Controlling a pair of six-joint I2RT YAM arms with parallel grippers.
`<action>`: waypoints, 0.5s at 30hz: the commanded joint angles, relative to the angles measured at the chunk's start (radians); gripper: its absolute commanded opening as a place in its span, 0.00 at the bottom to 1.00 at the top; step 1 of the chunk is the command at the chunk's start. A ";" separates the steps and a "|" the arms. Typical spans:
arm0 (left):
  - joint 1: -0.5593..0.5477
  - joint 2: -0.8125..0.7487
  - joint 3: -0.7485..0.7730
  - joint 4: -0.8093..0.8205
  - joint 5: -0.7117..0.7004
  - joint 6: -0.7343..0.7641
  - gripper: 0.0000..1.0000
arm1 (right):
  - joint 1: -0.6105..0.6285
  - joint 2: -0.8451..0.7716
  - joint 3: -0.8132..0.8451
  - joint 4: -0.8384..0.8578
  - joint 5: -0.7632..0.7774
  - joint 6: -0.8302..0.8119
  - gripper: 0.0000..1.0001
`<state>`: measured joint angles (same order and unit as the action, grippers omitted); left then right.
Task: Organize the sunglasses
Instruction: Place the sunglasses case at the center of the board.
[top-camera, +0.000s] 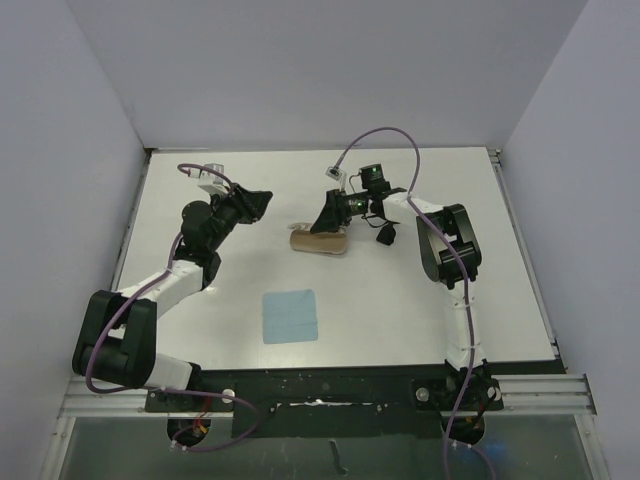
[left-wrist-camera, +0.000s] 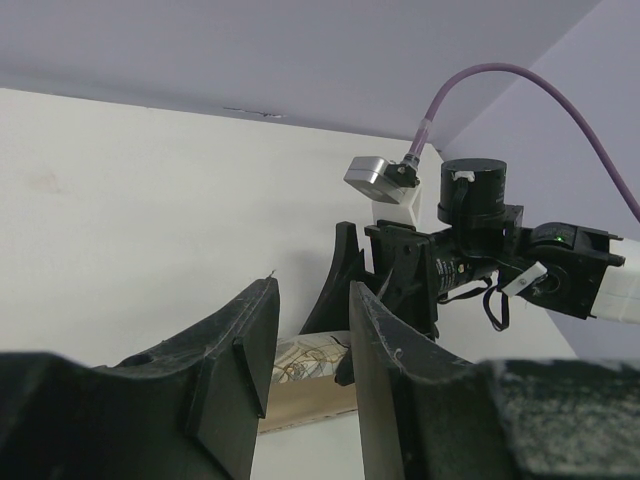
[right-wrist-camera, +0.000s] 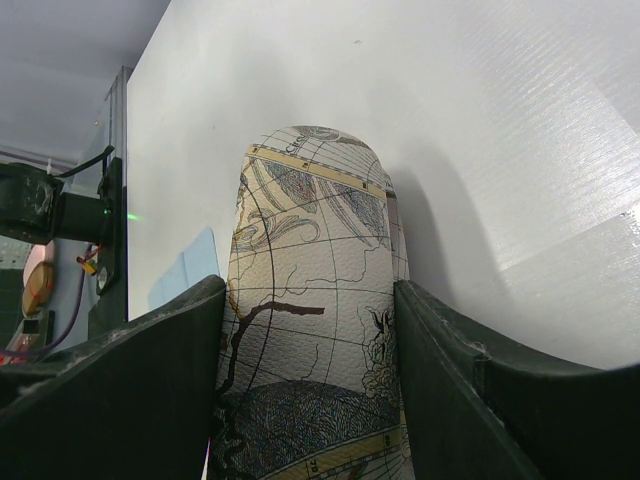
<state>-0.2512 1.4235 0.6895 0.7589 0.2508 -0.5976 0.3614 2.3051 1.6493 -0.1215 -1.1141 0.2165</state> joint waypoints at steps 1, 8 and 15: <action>0.004 -0.006 -0.001 0.045 0.023 -0.006 0.33 | 0.003 -0.003 0.031 0.016 -0.015 -0.014 0.65; 0.004 -0.001 -0.002 0.048 0.026 -0.007 0.34 | 0.001 -0.005 0.032 0.020 -0.012 -0.008 0.74; 0.004 -0.005 -0.004 0.048 0.025 -0.005 0.34 | -0.005 -0.020 0.030 0.019 0.031 -0.008 0.74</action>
<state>-0.2516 1.4235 0.6884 0.7593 0.2512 -0.5976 0.3614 2.3051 1.6493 -0.1219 -1.1046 0.2157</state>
